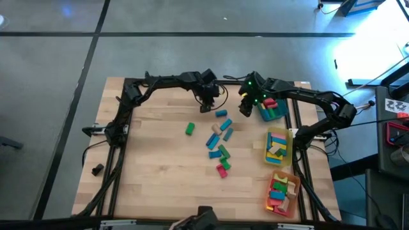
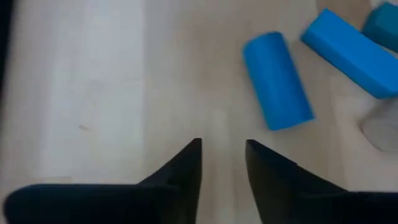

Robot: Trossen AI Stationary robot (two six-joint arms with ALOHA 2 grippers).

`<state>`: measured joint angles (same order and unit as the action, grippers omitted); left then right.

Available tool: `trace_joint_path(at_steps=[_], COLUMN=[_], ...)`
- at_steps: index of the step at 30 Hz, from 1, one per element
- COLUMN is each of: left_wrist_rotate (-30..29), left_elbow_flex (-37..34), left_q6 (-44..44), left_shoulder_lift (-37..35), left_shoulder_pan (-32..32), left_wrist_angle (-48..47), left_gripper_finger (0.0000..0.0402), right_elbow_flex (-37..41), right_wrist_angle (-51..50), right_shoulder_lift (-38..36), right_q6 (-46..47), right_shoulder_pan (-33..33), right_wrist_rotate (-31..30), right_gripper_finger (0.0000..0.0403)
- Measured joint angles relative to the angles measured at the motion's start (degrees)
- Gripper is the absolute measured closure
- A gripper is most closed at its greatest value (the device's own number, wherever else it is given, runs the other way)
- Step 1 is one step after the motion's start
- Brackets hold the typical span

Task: Sort blocks by size
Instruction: Put the blue cylindrical block into the blue bin

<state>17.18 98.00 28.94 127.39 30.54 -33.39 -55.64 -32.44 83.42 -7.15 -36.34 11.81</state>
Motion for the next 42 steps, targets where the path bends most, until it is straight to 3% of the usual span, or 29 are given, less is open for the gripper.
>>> trace_joint_path(at_steps=[5, 11, 18, 29, 34, 42], left_wrist_rotate=[-1.0, -1.3, -9.9, -10.4, -14.8, -11.8], left_elbow_flex=[0.0, 0.0, 0.0, 0.0, 0.0, 0.0], left_q6=[0.0, -1.8, -2.5, -7.1, -5.4, -11.2], left_shoulder_lift=[-0.3, -0.3, -0.1, 0.0, 0.0, 0.0], left_shoulder_pan=[-1.0, -2.5, -3.6, -3.6, -2.6, -0.7], left_wrist_angle=[-1.9, 0.2, 5.0, 6.0, 7.4, 6.9], left_gripper_finger=[0.0258, 0.0251, 0.0251, 0.0251, 0.0251, 0.0251], right_elbow_flex=[0.0, 0.0, 0.0, 0.0, 0.0, 0.0], right_wrist_angle=[6.7, 14.7, 14.1, 13.6, 12.5, 10.1], right_shoulder_lift=[0.2, 1.7, 2.1, 2.1, 2.1, 2.1], right_q6=[-6.3, -6.7, -6.7, -6.7, -6.7, -6.7], right_shoulder_pan=[0.1, 1.3, 3.0, 5.0, 5.0, 5.0], right_wrist_rotate=[1.4, 1.3, 1.0, 0.6, 0.2, 0.0], right_gripper_finger=[0.0224, 0.0224, 0.0224, 0.0224, 0.0224, 0.0224])
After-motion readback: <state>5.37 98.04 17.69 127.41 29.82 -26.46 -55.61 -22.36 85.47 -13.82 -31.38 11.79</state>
